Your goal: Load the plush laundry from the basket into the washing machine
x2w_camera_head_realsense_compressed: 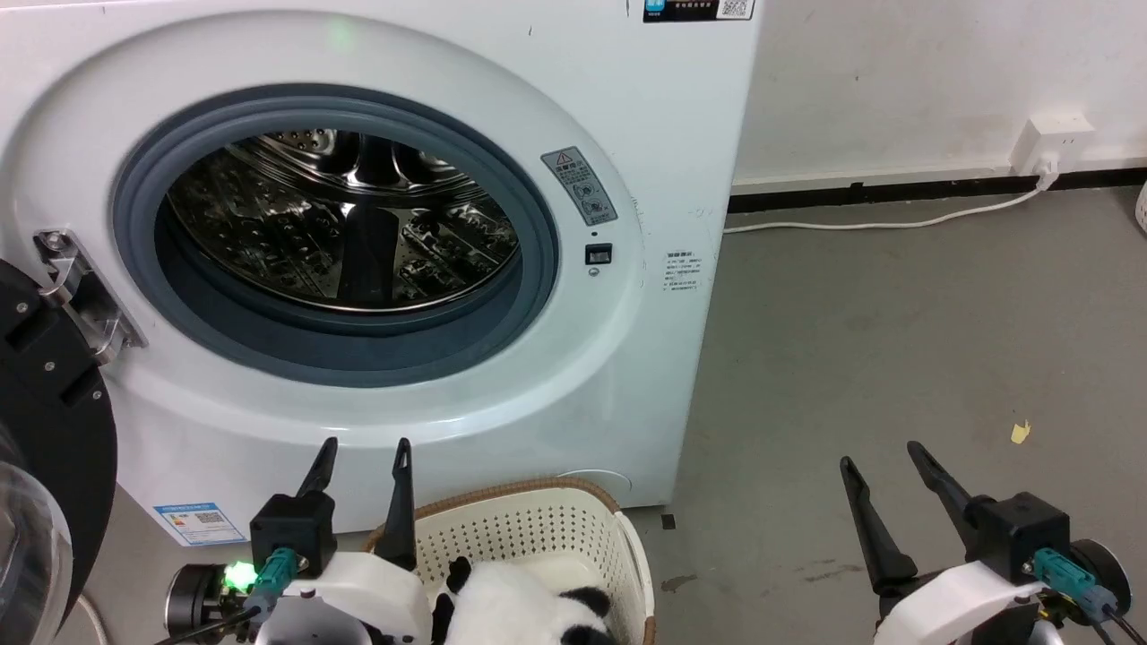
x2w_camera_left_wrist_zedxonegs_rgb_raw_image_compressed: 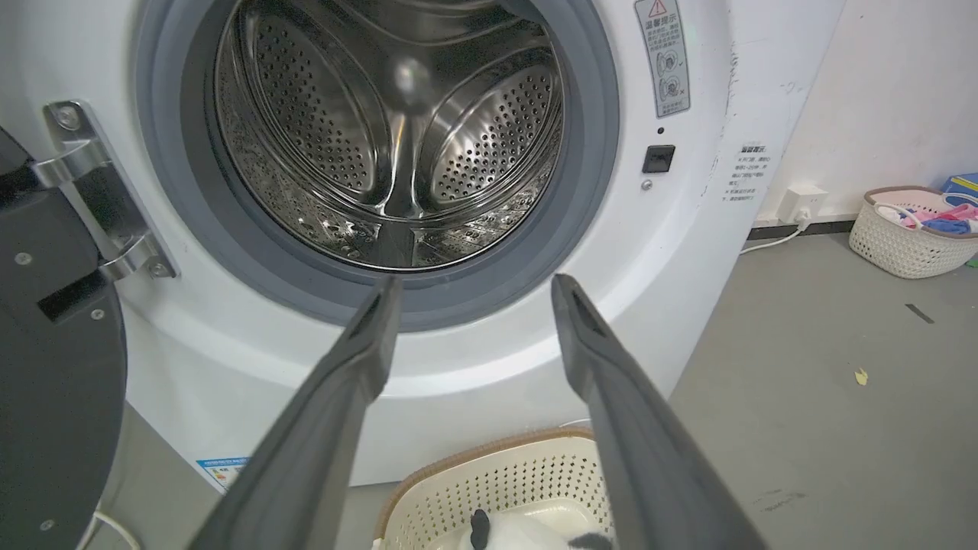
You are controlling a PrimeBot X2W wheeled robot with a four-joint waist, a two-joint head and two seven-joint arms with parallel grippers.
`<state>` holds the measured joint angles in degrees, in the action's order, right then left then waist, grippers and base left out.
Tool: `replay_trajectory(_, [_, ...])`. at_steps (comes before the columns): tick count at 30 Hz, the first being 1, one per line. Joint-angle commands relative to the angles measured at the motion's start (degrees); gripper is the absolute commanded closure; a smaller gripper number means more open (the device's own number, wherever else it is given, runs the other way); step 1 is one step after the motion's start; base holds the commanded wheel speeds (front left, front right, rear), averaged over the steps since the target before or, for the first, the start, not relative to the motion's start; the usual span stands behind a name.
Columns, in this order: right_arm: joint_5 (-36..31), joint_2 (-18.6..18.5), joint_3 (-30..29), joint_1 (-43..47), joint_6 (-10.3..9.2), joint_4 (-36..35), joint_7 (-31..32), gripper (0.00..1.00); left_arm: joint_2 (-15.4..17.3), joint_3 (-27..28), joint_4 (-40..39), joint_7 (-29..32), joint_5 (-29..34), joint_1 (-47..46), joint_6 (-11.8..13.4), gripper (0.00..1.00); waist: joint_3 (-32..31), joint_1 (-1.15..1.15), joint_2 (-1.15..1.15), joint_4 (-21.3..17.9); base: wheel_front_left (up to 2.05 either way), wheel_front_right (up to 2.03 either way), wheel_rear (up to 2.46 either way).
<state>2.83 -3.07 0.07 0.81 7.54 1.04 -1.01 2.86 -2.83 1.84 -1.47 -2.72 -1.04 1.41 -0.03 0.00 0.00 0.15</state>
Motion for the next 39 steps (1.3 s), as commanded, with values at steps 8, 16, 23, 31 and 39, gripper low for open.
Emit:
replay_trajectory(8, [1.89, 0.04, -0.33, 0.60, -0.01, 0.23, -0.99, 0.00, 0.16, -1.33, 2.33, 2.19, -2.26, -1.17, 1.18, 0.00, 0.60, 0.00, 0.00, -0.01, 0.00, 0.00, 0.00])
replay_trajectory(16, [3.15, 0.05, -0.68, 0.51, -0.01, 0.49, -1.60, 0.00, 0.34, -2.74, 5.44, 4.94, -4.45, -2.63, 1.38, 0.00, 1.72, 0.00, 0.00, -0.07, 0.00, 0.00, 0.00])
replay_trajectory(23, [4.15, 0.07, -1.33, 0.32, -0.02, 0.67, -2.15, 0.00, 0.49, -4.38, 9.69, 5.38, -5.89, -4.02, 0.89, 0.00, 3.19, 0.00, 0.00, -0.27, 0.00, 0.00, 0.00])
replay_trajectory(31, [5.35, 0.08, -1.74, -0.14, -0.02, 0.78, -2.64, 0.00, 0.29, -5.77, 15.24, 4.26, -8.10, -5.63, 0.93, 0.00, 5.16, 0.00, 0.00, -0.62, 0.00, 0.00, 0.00])
replay_trajectory(39, [6.55, 0.09, -1.94, -0.75, -0.02, 0.82, -3.06, 0.00, 0.08, -7.60, 21.18, 3.23, -10.51, -7.86, 1.68, 0.00, 7.37, 0.00, 0.00, -0.94, 0.00, 0.00, 0.00])
